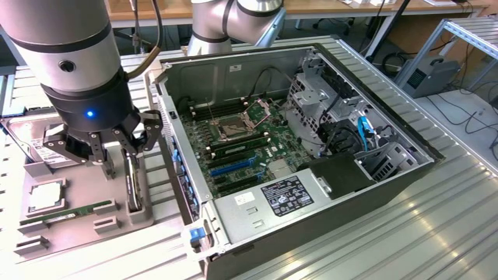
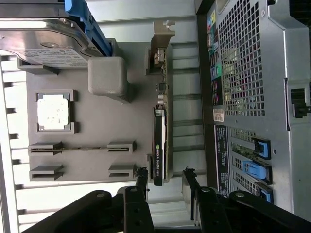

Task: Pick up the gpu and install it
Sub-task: 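Pick up the gpu and move the gpu toward the slot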

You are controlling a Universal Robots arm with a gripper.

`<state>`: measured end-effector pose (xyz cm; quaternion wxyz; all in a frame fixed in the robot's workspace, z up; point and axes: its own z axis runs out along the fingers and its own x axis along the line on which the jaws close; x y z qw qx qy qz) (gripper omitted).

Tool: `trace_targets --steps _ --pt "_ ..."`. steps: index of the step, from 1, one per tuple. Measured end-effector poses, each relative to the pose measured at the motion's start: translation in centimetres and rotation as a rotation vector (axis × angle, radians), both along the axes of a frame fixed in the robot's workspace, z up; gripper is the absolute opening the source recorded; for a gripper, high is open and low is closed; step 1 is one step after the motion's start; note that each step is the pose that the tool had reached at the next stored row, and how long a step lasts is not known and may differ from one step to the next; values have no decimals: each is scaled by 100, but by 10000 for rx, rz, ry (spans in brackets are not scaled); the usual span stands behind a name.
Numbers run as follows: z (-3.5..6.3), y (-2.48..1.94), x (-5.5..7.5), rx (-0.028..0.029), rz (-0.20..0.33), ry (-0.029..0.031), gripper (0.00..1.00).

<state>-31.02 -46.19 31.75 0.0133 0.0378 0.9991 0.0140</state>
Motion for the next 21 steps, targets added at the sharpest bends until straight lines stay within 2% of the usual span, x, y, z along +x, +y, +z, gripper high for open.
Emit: trace_targets --steps 21 --pt "-47 0 0 1 0 -1 42"
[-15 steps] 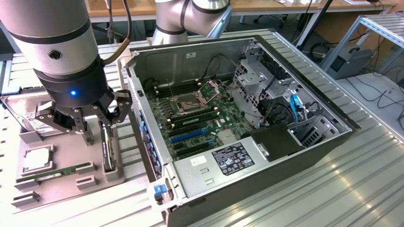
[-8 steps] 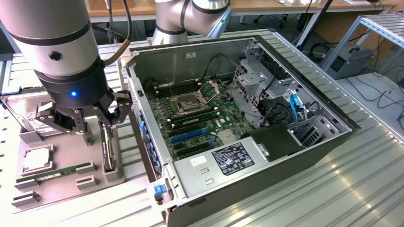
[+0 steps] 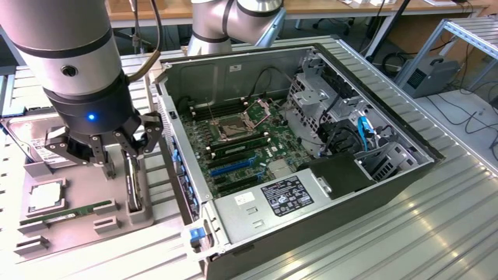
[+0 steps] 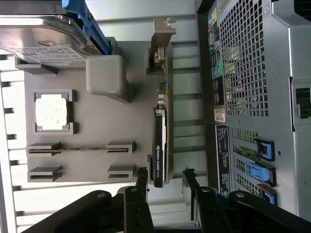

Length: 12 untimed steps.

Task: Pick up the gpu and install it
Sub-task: 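Pick up the gpu and move the gpu toward the slot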

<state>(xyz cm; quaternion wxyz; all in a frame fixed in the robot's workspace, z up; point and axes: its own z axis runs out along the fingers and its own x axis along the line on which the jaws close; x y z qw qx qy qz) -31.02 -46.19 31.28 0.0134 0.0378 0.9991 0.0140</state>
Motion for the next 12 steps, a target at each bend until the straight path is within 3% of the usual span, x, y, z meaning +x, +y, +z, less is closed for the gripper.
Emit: trace_targets --steps 12 --pt "-98 0 10 0 0 0 42"
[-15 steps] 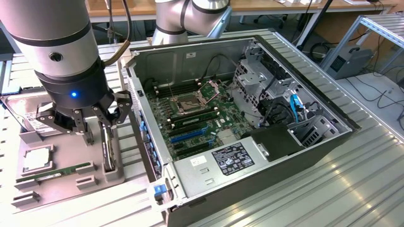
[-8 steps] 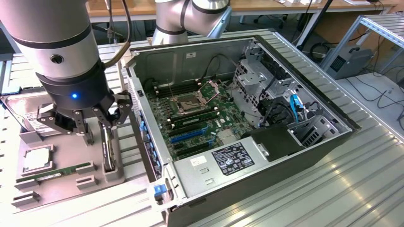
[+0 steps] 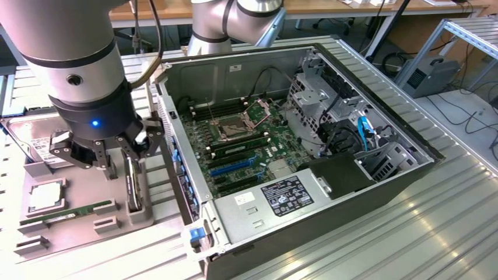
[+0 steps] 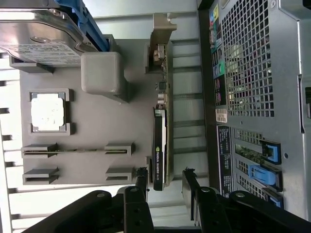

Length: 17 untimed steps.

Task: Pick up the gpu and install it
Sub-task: 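Pick up the gpu and move the gpu toward the slot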

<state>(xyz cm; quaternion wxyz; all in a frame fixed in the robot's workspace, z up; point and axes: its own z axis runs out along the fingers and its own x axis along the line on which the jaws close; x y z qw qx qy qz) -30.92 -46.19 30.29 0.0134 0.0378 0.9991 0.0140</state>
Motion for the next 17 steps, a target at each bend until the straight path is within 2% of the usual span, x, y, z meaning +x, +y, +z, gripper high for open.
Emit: trace_targets --steps 4,6,11,17 --pt "-41 5 2 -6 1 2 42" --pt "-55 23 2 -16 0 1 42" --pt "-72 129 2 -96 1 1 42" --pt "-94 218 1 -141 0 0 42"
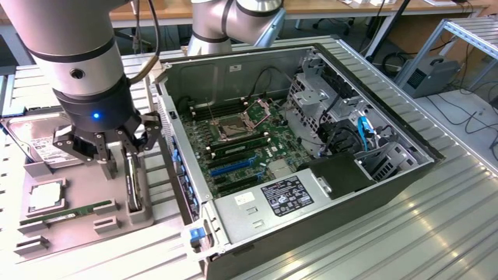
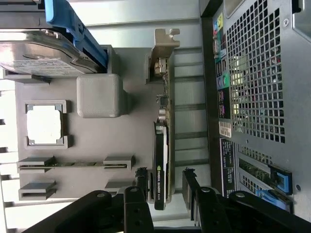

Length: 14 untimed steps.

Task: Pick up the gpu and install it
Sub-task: 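Pick up the gpu and move the gpu toward the slot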

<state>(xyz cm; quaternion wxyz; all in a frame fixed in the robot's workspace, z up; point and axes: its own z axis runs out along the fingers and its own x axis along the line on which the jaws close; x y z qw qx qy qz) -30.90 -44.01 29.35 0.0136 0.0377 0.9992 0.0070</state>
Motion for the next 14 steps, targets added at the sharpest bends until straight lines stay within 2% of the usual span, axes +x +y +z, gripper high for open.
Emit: trace_targets --steps 6,14 --pt "-23 52 0 -30 0 -1 42" --pt "-45 58 0 -36 1 1 42"
